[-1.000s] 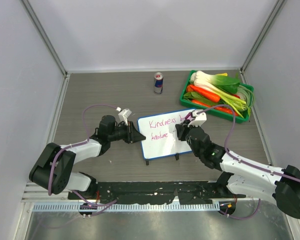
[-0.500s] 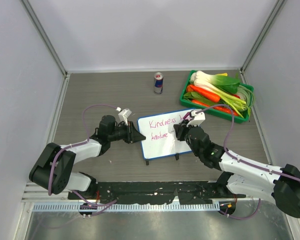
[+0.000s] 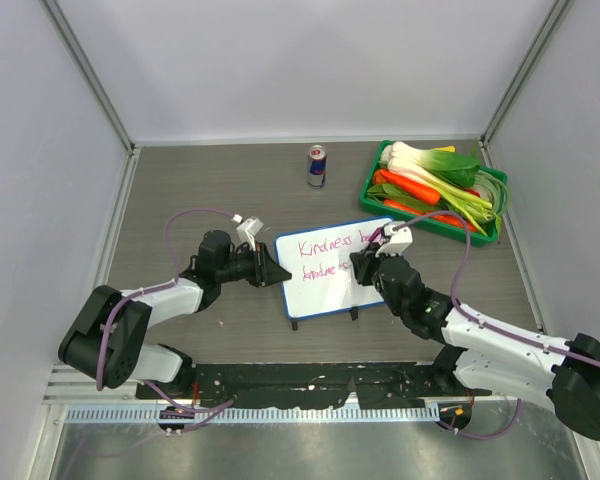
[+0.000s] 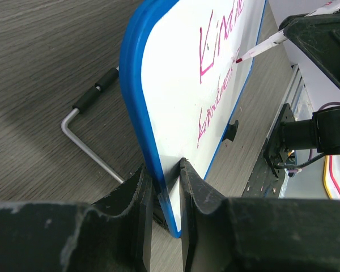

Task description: Write a sentence on the whiteboard

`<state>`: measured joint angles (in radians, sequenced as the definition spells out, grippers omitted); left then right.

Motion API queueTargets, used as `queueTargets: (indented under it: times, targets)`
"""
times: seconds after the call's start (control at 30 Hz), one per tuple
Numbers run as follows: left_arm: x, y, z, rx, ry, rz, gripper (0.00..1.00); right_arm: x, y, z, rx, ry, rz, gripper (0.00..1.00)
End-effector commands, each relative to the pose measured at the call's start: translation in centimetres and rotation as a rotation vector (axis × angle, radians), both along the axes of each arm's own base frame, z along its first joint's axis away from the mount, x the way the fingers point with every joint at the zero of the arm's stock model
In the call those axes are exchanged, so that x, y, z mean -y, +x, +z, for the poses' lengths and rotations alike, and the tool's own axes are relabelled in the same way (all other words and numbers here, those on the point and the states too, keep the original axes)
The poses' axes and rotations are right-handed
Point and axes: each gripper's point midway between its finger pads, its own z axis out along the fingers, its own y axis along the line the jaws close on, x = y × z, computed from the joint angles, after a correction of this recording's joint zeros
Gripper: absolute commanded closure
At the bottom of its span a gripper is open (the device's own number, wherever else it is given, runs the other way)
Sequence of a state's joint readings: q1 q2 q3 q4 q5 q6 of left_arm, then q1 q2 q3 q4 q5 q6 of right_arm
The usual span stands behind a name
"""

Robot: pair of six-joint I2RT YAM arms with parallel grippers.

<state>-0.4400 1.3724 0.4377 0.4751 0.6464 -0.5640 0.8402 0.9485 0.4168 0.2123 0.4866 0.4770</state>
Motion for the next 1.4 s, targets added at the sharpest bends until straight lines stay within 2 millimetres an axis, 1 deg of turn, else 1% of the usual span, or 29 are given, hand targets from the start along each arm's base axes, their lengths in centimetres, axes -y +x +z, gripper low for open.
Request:
queueTargets:
  times: [0.0,0.1,0.23,0.47,0.67,0.8,0.93,0.97,1.0,1.03,1.1,1.17,1.37]
  targets:
    - [-1.1,-0.6,-3.4,-0.051,0.113,0.02,1.0,0.8,-0.3,-0.7,-0.014,-0.026,-0.015,0.99]
    - [-1.1,-0.5,-3.3,-0.05,0.113,0.023,1.0,0.9,-0.4,-0.9,-0.02,-0.024,-0.012,0.99]
    - [-1.1,-0.5,-3.3,-0.049,0.112,0.022,1.0,0.4,-0.6,-1.1,-0.027,-0.01,0.013,0.99]
    - [-1.1,-0.5,-3.3,-0.051,0.112,0.02,1.0,-0.4,-0.4,-0.7,-0.023,0.023,0.031,0.99]
    - [-1.1,-0.5,-3.3,-0.051,0.112,0.02,1.0,-1.0,-0.1,0.1,-0.01,0.062,0.03,0.99]
    - [-1.1,-0.5,-3.4,-0.053,0.112,0.02,1.0,-1.0,-0.2,1.2,0.006,0.094,0.031,0.99]
    - [-1.1,-0.5,-3.4,-0.051,0.113,0.02,1.0,-0.4,-0.6,2.7,0.038,0.128,0.026,0.99]
    - [-1.1,-0.6,-3.3,-0.052,0.112,0.02,1.0,-0.1,-0.8,3.1,0.044,0.136,0.02,0.99]
    - [-1.0,-0.6,-3.3,-0.052,0.112,0.019,1.0,0.3,-0.8,3.1,0.05,0.133,0.004,0.99]
    - [-1.1,-0.5,-3.2,-0.048,0.111,0.022,1.0,0.6,-0.9,3.6,0.064,0.141,-0.002,0.99]
    - [-1.1,-0.5,-3.3,-0.048,0.112,0.021,1.0,1.4,-1.0,3.7,0.078,0.129,-0.024,0.99]
    - [-1.1,-0.5,-3.3,-0.049,0.112,0.022,1.0,2.0,-0.9,3.4,0.078,0.103,-0.043,0.99]
    - [-1.1,-0.5,-3.3,-0.05,0.112,0.023,1.0,2.1,-0.8,2.2,0.063,0.081,-0.054,0.99]
